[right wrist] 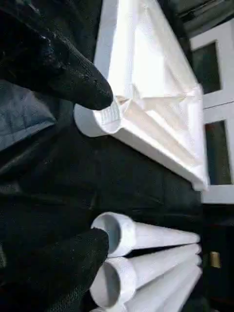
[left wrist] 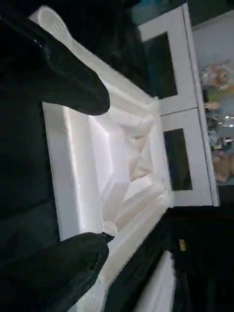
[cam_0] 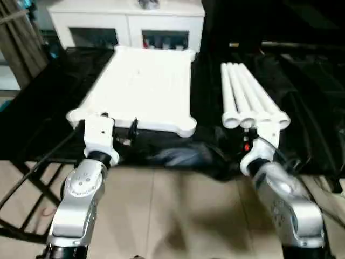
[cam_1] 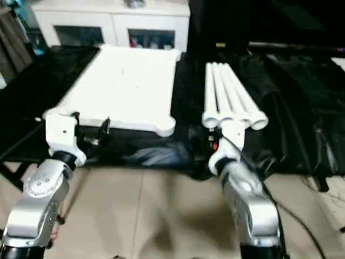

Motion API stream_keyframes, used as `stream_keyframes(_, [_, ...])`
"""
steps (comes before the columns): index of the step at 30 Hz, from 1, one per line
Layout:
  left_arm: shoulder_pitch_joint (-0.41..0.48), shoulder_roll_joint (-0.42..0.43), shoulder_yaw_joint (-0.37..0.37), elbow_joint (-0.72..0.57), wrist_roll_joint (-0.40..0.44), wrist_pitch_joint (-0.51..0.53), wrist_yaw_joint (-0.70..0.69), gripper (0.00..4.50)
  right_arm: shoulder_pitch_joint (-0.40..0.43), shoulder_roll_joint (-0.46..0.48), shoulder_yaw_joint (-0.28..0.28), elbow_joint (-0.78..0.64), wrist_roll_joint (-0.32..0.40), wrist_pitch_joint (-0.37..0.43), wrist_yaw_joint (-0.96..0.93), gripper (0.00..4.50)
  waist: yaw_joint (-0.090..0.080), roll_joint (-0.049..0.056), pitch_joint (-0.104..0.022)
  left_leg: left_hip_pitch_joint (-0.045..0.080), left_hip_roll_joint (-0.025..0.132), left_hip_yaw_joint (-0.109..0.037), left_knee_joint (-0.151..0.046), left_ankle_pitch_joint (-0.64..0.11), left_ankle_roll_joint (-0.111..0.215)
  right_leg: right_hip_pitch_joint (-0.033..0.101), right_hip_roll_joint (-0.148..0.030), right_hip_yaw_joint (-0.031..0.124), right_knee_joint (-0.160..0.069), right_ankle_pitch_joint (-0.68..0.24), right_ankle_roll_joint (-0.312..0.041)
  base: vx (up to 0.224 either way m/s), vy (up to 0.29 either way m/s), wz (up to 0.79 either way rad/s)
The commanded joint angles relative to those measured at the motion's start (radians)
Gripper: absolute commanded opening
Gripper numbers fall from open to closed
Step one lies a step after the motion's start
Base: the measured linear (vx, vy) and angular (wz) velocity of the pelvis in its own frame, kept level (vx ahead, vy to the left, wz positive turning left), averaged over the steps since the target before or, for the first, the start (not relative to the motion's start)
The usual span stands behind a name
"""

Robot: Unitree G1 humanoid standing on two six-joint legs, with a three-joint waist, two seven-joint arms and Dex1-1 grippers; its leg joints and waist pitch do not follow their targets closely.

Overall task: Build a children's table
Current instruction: Move to table

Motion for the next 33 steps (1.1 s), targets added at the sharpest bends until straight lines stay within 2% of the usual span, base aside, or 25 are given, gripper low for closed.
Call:
stream_keyframes(1, [-0.012, -0.001, -0.015, -0.011, 0.007, 0.003, 0.004, 4.35, -0.013, 0.006, -0.012, 0.006, -0.003, 0.006, 0.003, 4.37, 0.030, -0.012, -0.041, 0.019, 0.169, -0.107, -0.041, -0.213, -0.010, 0.040, -0.224, 0.123, -0.154, -0.154, -0.215, -0.098, 0.134, 0.01])
stream_keyframes(2, [-0.012, -0.005, -0.014, -0.009, 0.001, 0.005, 0.004, 4.35, -0.017, 0.008, -0.015, 0.006, -0.002, 0.007, 0.005, 4.37, 0.022, 0.002, -0.038, 0.022, 0.183, -0.124, -0.068, -0.234, -0.061, 0.045, -0.172, 0.082, -0.135, -0.204, -0.225, -0.081, 0.138, -0.11])
stream_keyframes(3, [-0.007, -0.018, 0.001, -0.007, -0.011, 0.004, 0.019, 4.35, -0.026, 0.003, -0.014, 0.004, -0.009, 0.011, 0.001, 4.37, -0.013, 0.029, -0.036, 0.031, 0.260, -0.183, -0.157, -0.450, -0.167, 0.028, -0.047, 0.033, -0.088, -0.200, -0.120, -0.088, 0.105, -0.07])
stream_keyframes(4, [-0.002, -0.029, 0.015, -0.010, -0.020, -0.004, 0.028, 4.35, -0.032, -0.004, -0.012, 0.003, -0.013, 0.011, -0.004, 4.37, -0.015, 0.056, -0.036, 0.045, 0.303, -0.205, -0.214, -0.599, -0.275, -0.002, -0.013, 0.019, 0.011, -0.111, 0.001, -0.088, 0.105, -0.07])
stream_keyframes(5, [-0.002, -0.029, 0.015, -0.010, -0.020, -0.005, 0.029, 4.35, -0.032, -0.004, -0.012, 0.003, -0.013, 0.012, -0.004, 4.37, -0.014, 0.060, -0.039, 0.039, 0.294, -0.188, -0.223, -0.619, -0.292, -0.006, 0.003, 0.012, 0.041, -0.062, 0.036, -0.081, 0.054, 0.17])
stream_keyframes(6, [0.000, -0.033, 0.027, -0.013, -0.014, 0.017, 0.048, 4.35, -0.037, -0.013, -0.011, 0.004, -0.013, 0.018, -0.003, 4.37, -0.011, 0.064, -0.038, 0.019, 0.243, -0.139, -0.232, -0.628, -0.254, 0.004, 0.006, -0.004, 0.040, -0.006, 0.037, -0.078, -0.001, 0.15])
stream_keyframes(8, [0.008, -0.032, 0.030, -0.022, -0.019, 0.021, 0.042, 4.35, -0.043, -0.022, -0.012, 0.007, -0.015, 0.018, -0.001, 4.37, -0.016, 0.040, -0.055, 0.040, 0.205, -0.131, -0.203, -0.578, -0.213, 0.006, -0.021, 0.015, -0.020, 0.017, 0.029, -0.077, -0.030, 0.09])
stream_keyframes(9, [0.010, -0.031, 0.031, -0.025, -0.021, 0.021, 0.038, 4.35, -0.045, -0.023, -0.013, 0.008, -0.015, 0.019, 0.000, 4.37, -0.007, 0.015, -0.061, 0.025, 0.146, -0.104, -0.156, -0.493, -0.215, 0.015, -0.085, 0.050, -0.101, 0.005, 0.015, -0.069, -0.093, -0.13])
stream_keyframes(10, [0.011, -0.033, 0.031, -0.025, -0.019, 0.026, 0.036, 4.35, -0.047, -0.026, -0.014, 0.011, -0.015, 0.020, 0.002, 4.37, 0.002, -0.023, -0.063, -0.016, 0.122, -0.080, -0.104, -0.304, -0.157, 0.047, -0.157, 0.079, -0.151, -0.045, -0.004, -0.069, -0.093, -0.13])
stream_keyframes(11, [0.011, -0.034, 0.030, -0.026, -0.022, 0.026, 0.030, 4.35, -0.049, -0.028, -0.016, 0.014, -0.015, 0.020, 0.003, 4.37, 0.024, -0.022, -0.068, -0.032, 0.123, -0.074, -0.077, -0.170, -0.103, 0.070, -0.186, 0.087, -0.155, -0.026, -0.002, -0.058, -0.092, -0.19])
stream_keyframes(12, [0.011, -0.032, 0.023, -0.027, -0.025, 0.021, 0.017, 4.35, -0.053, -0.030, -0.021, 0.018, -0.010, 0.028, 0.007, 4.37, 0.044, -0.015, -0.063, -0.023, 0.141, -0.072, -0.078, -0.045, -0.049, 0.055, -0.181, 0.083, -0.163, -0.023, -0.026, -0.054, -0.070, -0.12])
stream_keyframes(13, [0.010, -0.031, 0.020, -0.028, -0.025, 0.018, 0.016, 4.35, -0.054, -0.033, -0.019, 0.019, -0.014, 0.031, 0.009, 4.37, 0.039, -0.009, -0.049, -0.019, 0.157, -0.071, -0.107, -0.087, -0.051, 0.047, -0.142, 0.061, -0.161, -0.126, -0.073, -0.054, -0.070, -0.12])
stream_keyframes(14, [0.010, -0.031, 0.019, -0.028, -0.025, 0.017, 0.016, 4.35, -0.054, -0.034, -0.019, 0.019, -0.016, 0.032, 0.010, 4.37, 0.035, -0.006, -0.048, -0.019, 0.161, -0.070, -0.118, -0.142, -0.064, 0.048, -0.126, 0.052, -0.158, -0.187, -0.087, -0.055, -0.035, -0.15])
stream_keyframes(15, [0.004, -0.031, 0.019, -0.028, -0.026, 0.014, 0.015, 4.35, -0.059, -0.036, -0.017, 0.023, -0.023, 0.032, 0.009, 4.37, 0.024, 0.000, -0.043, -0.011, 0.170, -0.076, -0.138, -0.297, -0.105, 0.038, -0.101, 0.045, -0.152, -0.307, -0.093, -0.040, -0.008, -0.19])
stream_keyframes(16, [0.004, -0.032, 0.019, -0.028, -0.026, 0.014, 0.015, 4.35, -0.059, -0.036, -0.017, 0.023, -0.022, 0.032, 0.009, 4.37, 0.015, 0.001, -0.039, 0.001, 0.172, -0.081, -0.145, -0.453, -0.156, 0.031, -0.100, 0.048, -0.156, -0.412, -0.080, -0.040, -0.008, -0.19])
stream_keyframes(17, [0.002, -0.033, 0.020, -0.030, -0.030, 0.014, 0.012, 4.35, -0.062, -0.038, -0.015, 0.024, -0.023, 0.033, 0.008, 4.37, 0.012, 0.001, -0.036, 0.008, 0.170, -0.084, -0.144, -0.524, -0.177, 0.027, -0.106, 0.050, -0.161, -0.471, -0.069, 0.000, 0.000, 0.00])
stream_keyframes(18, [0.001, -0.034, 0.021, -0.032, -0.033, 0.016, 0.009, 4.35, -0.062, -0.041, -0.014, 0.024, -0.023, 0.032, 0.008, 4.37, 0.006, -0.004, -0.029, 0.024, 0.161, -0.089, -0.131, -0.642, -0.194, 0.025, -0.120, 0.052, -0.189, -0.670, -0.026, 0.000, 0.000, 0.00])
stream_keyframes(20, [0.000, -0.035, 0.023, -0.036, -0.032, 0.020, 0.005, 4.35, -0.063, -0.043, -0.018, 0.025, -0.016, 0.034, 0.006, 4.37, 0.001, -0.002, -0.027, 0.034, 0.158, -0.088, -0.122, -0.671, -0.186, 0.028, -0.118, 0.045, -0.202, -0.745, -0.006, -0.003, 0.015, -0.10])
stream_keyframes(22, [-0.001, -0.035, 0.024, -0.036, -0.032, 0.023, 0.005, 4.35, -0.065, -0.046, -0.019, 0.027, -0.017, 0.033, 0.007, 4.37, -0.009, 0.004, -0.027, 0.040, 0.155, -0.088, -0.129, -0.713, -0.177, 0.049, -0.096, 0.026, -0.209, -0.737, 0.008, 0.024, 0.043, -0.20])
stream_keyframes(25, [-0.002, -0.034, 0.022, -0.037, -0.034, 0.025, 0.003, 4.35, -0.072, -0.047, -0.020, 0.034, -0.021, 0.032, 0.014, 4.37, -0.046, 0.026, -0.030, 0.068, 0.166, -0.115, -0.176, -0.801, -0.166, 0.076, -0.055, 0.002, -0.183, -0.422, -0.023, 0.061, 0.058, -0.15])
stream_keyframes(27, [-0.001, -0.033, 0.020, -0.039, -0.035, 0.025, -0.001, 4.35, -0.073, -0.049, -0.016, 0.036, -0.029, 0.029, 0.018, 4.37, -0.063, 0.024, -0.033, 0.077, 0.166, -0.117, -0.184, -0.751, -0.143, 0.081, -0.057, 0.003, -0.180, -0.295, -0.048, 0.090, 0.042, -0.15])
stream_keyframes(29, [-0.002, -0.032, 0.018, -0.039, -0.034, 0.027, -0.003, 4.35, -0.073, -0.045, -0.019, 0.036, -0.028, 0.028, 0.019, 4.37, -0.062, 0.015, -0.038, 0.046, 0.150, -0.088, -0.169, -0.608, -0.099, 0.117, -0.082, 0.019, -0.199, -0.250, -0.082, 0.106, 0.020, -0.10])
stream_keyframes(31, [-0.002, -0.031, 0.018, -0.041, -0.038, 0.029, -0.008, 4.35, -0.073, -0.046, -0.017, 0.036, -0.031, 0.026, 0.018, 4.37, -0.044, 0.008, -0.052, -0.005, 0.127, -0.043, -0.123, -0.294, 0.000, 0.176, -0.112, 0.039, -0.223, -0.278, -0.125, 0.118, -0.018, 0.02])
stream_keyframes(32, [-0.002, -0.031, 0.018, -0.041, -0.038, 0.029, -0.008, 4.35, -0.073, -0.046, -0.017, 0.036, -0.031, 0.026, 0.018, 4.37, -0.039, 0.007, -0.056, -0.009, 0.124, -0.036, -0.113, -0.226, 0.023, 0.181, -0.113, 0.040, -0.227, -0.282, -0.124, 0.119, -0.019, 0.01])
stream_keyframes(33, [-0.003, -0.031, 0.018, -0.041, -0.038, 0.029, -0.009, 4.35, -0.074, -0.046, -0.016, 0.036, -0.031, 0.026, 0.018, 4.37, -0.034, 0.006, -0.065, -0.008, 0.121, -0.034, -0.107, -0.124, 0.068, 0.186, -0.095, 0.030, -0.221, -0.237, -0.122, 0.150, -0.013, 0.03])
